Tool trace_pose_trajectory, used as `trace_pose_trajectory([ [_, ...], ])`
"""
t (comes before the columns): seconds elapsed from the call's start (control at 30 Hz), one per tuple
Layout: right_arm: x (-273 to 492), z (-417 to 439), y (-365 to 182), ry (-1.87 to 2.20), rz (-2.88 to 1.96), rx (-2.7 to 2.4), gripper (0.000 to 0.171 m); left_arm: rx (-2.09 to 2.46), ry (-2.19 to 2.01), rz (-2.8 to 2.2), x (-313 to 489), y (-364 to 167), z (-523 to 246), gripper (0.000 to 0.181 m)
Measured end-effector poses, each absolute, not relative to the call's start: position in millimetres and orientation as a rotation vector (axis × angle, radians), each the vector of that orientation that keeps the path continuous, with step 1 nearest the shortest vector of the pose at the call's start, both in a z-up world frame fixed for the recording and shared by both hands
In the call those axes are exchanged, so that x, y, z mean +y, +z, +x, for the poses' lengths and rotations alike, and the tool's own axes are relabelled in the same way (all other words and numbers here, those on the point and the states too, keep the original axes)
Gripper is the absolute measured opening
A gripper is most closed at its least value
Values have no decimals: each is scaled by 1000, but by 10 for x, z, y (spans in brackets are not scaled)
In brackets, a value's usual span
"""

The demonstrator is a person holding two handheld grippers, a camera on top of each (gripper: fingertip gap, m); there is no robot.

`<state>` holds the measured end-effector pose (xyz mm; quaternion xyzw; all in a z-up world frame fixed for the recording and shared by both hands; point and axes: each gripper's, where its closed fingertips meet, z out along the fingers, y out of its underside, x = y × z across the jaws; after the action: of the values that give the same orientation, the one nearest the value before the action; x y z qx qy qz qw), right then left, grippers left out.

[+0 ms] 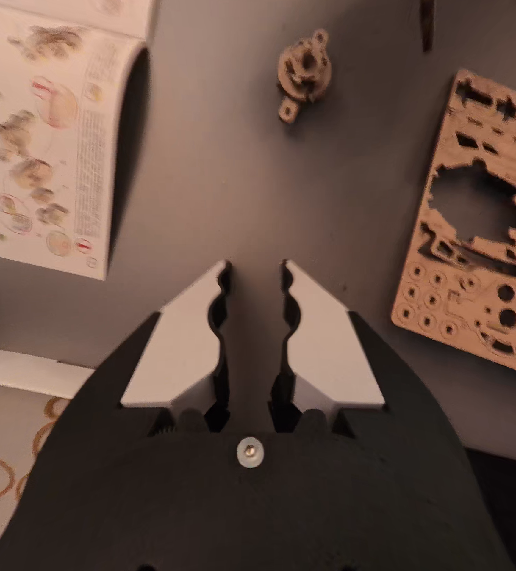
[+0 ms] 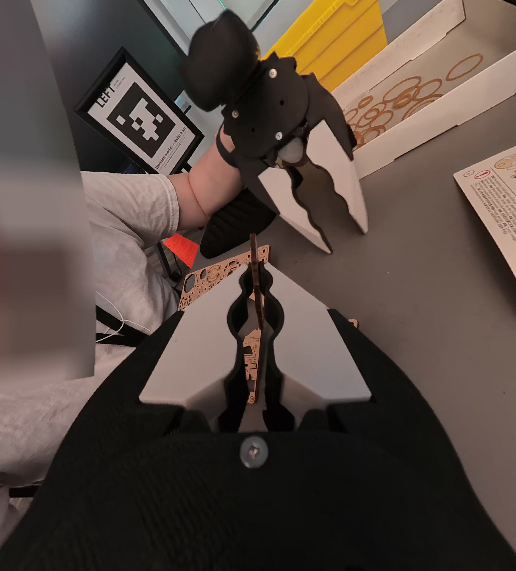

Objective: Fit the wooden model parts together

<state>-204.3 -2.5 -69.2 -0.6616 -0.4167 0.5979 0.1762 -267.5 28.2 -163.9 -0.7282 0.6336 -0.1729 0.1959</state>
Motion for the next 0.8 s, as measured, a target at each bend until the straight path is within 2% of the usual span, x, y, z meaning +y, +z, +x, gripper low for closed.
trace_pose_trajectory([
  [0.1,-29,-2044,-681,1698,-1868,-1179,1,1782,-437,-2015,290,-1614,-2650,44],
  [0.2,-27,-2042,-683,1698,-1870,-1178,1,1801,-366,-1966,316,-1624,-2637,41],
  [0.27,-25,-2044,-687,1696,-1870,-1178,1,1833,-348,-1907,290,-1592,-2608,54],
  [0.47,-27,-2052,-654,1689,-1843,-1182,1,1683,-390,-1766,437,-1275,-2497,56],
  [0.67,-127,-2073,-425,1853,-1720,-1150,1,1489,-751,-1527,169,-582,-2186,44],
  [0.8,-208,-2074,-308,1970,-1666,-1137,1,1540,-833,-1394,-114,-383,-2107,32],
])
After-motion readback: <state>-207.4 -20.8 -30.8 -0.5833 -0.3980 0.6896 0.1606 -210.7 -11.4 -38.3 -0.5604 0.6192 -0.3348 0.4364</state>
